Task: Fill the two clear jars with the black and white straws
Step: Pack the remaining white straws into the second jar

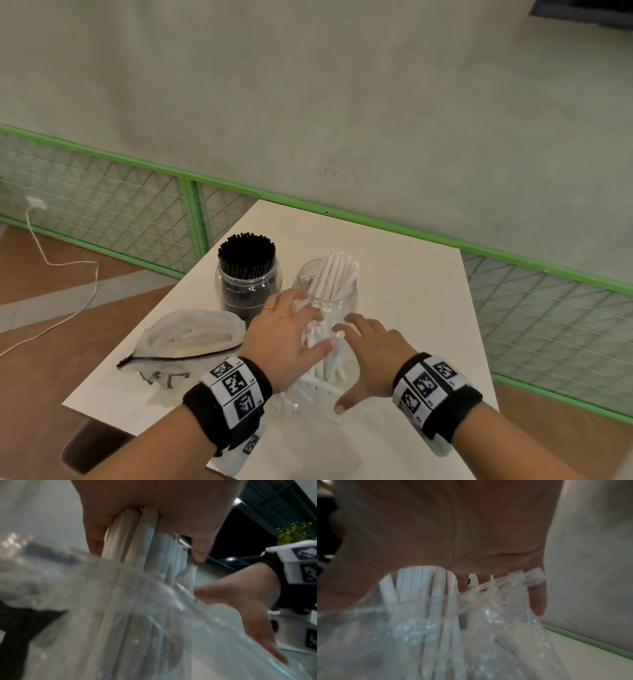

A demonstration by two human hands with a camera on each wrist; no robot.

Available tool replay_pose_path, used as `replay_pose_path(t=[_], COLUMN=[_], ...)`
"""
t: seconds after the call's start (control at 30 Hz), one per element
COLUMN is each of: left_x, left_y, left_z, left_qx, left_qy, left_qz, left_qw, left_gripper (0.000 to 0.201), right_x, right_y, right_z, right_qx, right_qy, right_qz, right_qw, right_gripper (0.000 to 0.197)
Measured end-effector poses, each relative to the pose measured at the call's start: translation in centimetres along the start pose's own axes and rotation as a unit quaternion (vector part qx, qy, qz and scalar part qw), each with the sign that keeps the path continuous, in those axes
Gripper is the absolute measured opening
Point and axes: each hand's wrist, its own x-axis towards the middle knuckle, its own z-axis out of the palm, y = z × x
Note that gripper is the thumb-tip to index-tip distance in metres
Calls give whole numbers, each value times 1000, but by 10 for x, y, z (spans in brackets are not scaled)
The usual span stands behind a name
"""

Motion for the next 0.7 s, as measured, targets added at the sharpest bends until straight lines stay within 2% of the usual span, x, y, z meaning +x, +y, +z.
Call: replay_pose_path(t=[0.1,0.2,0.27,0.37,0.5,0.6,0.7], left_x=[-4,-8,-8,-7,-7,-5,-1], left_y=[-7,-17,-19,-19,-23,-23,-22], left_z=[-13,-20,-20,-19,-22,-24,-31], left_qx=[44,104,126,128,87,56,36], left_qy=[-112,-206,-213,-197,-186,-182,-167], left_qz=[0,-9,-15,-25,-29,-34,-33], left_qw=[993,973,969,972,978,981,985], left_gripper=[99,107,101,87,74,70,70], right_x=[4,9,14,19,20,16,6], right_y=[0,1,0,-2,5,9,8], right_z=[16,29,38,45,43,37,28], right_qx=[-39,-54,-58,-51,119,285,405], right_qy=[-26,-39,-16,57,88,125,159], right_qz=[18,37,42,34,46,45,57], right_qw=[999,997,997,997,988,949,899], right_gripper=[129,118,101,70,40,29,34])
